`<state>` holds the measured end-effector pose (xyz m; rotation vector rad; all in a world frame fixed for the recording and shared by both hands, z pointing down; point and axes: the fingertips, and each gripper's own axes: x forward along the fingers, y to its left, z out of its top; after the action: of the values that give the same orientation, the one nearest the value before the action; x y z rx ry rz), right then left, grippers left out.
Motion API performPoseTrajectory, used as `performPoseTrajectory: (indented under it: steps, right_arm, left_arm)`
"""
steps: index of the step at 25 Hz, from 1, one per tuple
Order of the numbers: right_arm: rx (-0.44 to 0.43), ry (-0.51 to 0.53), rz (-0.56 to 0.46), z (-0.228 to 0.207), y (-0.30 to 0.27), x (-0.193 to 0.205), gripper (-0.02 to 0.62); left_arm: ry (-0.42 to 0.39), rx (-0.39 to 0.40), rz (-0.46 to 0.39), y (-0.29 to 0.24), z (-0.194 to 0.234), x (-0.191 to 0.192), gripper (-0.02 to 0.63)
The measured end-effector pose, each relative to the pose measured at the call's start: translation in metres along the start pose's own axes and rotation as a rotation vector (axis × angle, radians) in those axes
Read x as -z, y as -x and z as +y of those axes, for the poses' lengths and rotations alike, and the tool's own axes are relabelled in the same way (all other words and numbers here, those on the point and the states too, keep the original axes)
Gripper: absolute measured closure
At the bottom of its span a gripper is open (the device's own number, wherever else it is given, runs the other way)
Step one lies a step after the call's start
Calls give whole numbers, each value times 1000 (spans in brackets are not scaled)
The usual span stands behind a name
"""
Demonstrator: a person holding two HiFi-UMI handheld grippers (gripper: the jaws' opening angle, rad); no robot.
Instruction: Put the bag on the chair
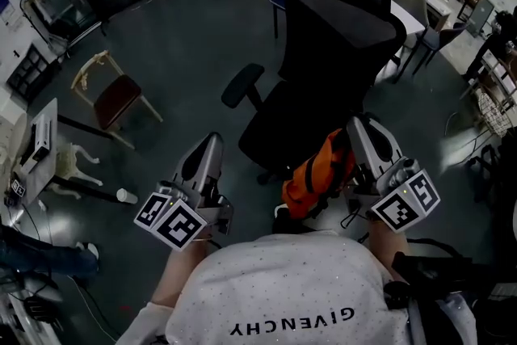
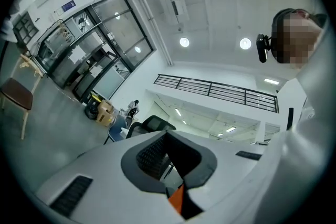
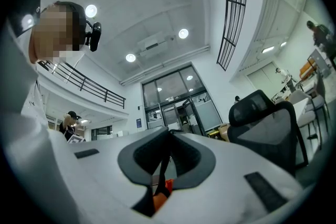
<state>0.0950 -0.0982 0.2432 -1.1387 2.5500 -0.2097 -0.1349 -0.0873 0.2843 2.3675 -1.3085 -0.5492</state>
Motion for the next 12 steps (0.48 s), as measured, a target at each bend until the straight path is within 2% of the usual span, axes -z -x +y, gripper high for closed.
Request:
performPoseTrajectory:
  steps: [12]
  right_arm:
    - [-53,-5,20,-55,-76,7,580]
  left_arm:
    - [-22,-79,-51,-51,53,-18,604]
